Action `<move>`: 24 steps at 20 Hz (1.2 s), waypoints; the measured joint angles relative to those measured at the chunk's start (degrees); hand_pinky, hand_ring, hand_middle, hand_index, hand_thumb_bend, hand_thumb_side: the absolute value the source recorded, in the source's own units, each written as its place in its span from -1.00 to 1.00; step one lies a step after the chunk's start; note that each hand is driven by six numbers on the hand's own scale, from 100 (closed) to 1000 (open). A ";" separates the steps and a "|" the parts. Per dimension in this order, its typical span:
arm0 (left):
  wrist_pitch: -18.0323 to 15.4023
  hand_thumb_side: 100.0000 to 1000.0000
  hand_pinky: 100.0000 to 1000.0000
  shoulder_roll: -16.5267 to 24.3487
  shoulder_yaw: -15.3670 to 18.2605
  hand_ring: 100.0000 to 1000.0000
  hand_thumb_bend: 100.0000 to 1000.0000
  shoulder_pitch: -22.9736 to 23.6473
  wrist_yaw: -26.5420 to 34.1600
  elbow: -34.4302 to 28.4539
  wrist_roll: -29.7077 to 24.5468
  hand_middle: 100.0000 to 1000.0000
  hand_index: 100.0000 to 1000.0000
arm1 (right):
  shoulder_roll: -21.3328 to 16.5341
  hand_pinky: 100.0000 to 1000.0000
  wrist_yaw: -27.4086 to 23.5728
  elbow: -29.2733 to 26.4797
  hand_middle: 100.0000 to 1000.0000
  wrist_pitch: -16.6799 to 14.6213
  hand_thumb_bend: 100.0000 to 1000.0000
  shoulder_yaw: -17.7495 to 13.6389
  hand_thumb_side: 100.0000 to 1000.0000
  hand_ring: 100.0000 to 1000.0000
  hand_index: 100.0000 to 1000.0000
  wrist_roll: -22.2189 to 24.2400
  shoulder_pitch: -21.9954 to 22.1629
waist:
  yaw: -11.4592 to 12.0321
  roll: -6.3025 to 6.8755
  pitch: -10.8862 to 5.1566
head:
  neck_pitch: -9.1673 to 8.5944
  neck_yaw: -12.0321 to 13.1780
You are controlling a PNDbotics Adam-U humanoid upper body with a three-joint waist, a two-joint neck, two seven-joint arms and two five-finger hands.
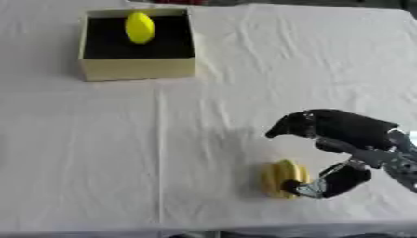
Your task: Pick up objects on the table and place them in the box.
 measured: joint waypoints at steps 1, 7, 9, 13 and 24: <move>0.04 0.32 0.64 -0.01 0.00 0.60 -0.88 0.00 0.04 0.00 -0.04 0.37 0.62 | 0.24 0.64 0.58 0.00 0.55 0.11 -0.30 0.16 -0.15 0.52 0.74 0.10 0.37 | 0.00 0.04 0.06 | 0.00 -0.01; 0.08 0.33 0.64 -0.38 -0.01 0.60 -0.88 0.00 0.12 0.00 -0.08 0.37 0.62 | 1.57 0.64 3.55 0.00 0.55 1.09 -0.24 0.47 -0.18 0.52 0.74 0.42 2.55 | -0.04 0.32 0.29 | 0.00 -0.05; 0.08 0.34 0.64 -0.51 -0.01 0.60 -0.89 0.01 0.14 0.00 -0.08 0.37 0.62 | 1.75 0.64 4.40 0.00 0.54 1.53 -0.20 0.46 -0.21 0.52 0.74 0.74 3.09 | -0.07 0.41 0.38 | -0.01 -0.06; 0.11 0.34 0.64 -0.66 -0.01 0.60 -0.89 0.01 0.27 0.00 -0.11 0.37 0.62 | 2.73 0.63 6.13 0.00 0.54 2.87 -0.16 0.44 -0.26 0.51 0.74 1.39 3.68 | -0.07 0.77 0.67 | -0.07 -0.30; 0.37 0.36 0.64 -1.51 -0.30 0.60 -0.90 0.00 0.52 0.00 -0.41 0.38 0.61 | 4.68 0.60 8.00 0.00 0.42 7.26 -0.41 0.48 -0.48 0.41 0.65 1.40 3.96 | 0.18 1.10 1.28 | -0.14 -0.85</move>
